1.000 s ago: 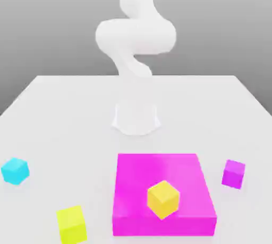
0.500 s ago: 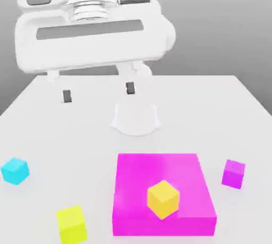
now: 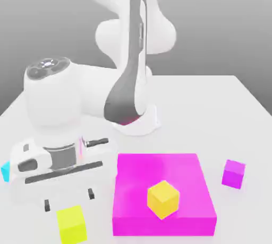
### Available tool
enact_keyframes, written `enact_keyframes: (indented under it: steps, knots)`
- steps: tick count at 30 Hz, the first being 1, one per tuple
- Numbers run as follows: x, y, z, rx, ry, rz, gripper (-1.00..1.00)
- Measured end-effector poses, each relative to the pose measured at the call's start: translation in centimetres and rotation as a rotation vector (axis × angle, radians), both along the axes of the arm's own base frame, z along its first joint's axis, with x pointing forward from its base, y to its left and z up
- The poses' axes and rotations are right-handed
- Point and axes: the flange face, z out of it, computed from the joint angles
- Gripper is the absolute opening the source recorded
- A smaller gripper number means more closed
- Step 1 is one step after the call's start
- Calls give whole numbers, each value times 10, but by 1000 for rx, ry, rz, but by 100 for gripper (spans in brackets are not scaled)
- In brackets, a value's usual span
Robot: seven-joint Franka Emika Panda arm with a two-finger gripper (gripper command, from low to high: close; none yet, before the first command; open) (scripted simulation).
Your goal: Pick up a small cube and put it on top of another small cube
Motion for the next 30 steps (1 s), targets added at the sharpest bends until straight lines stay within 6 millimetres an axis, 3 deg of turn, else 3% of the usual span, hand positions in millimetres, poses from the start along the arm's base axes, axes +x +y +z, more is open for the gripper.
enact_keyframes:
  steps: [2, 3, 9, 15, 18, 22, 23, 27, 30]
  knots:
    - [-1, 0, -28, 0, 3, 0, 0]
    - [-2, 0, -35, 0, 4, 0, -100]
    - [-3, 0, -39, 1, 6, -1, -100]
    - [3, 4, 20, -5, 4, 17, -100]
    - [31, 55, 27, -24, -4, 160, -100]
    - [59, 146, 31, -43, -25, 390, -100]
    - [57, 171, 34, -41, -28, 448, -100]
    - [17, 273, 50, -21, -29, 697, -100]
    - [-39, 349, 65, -13, -28, 922, -100]
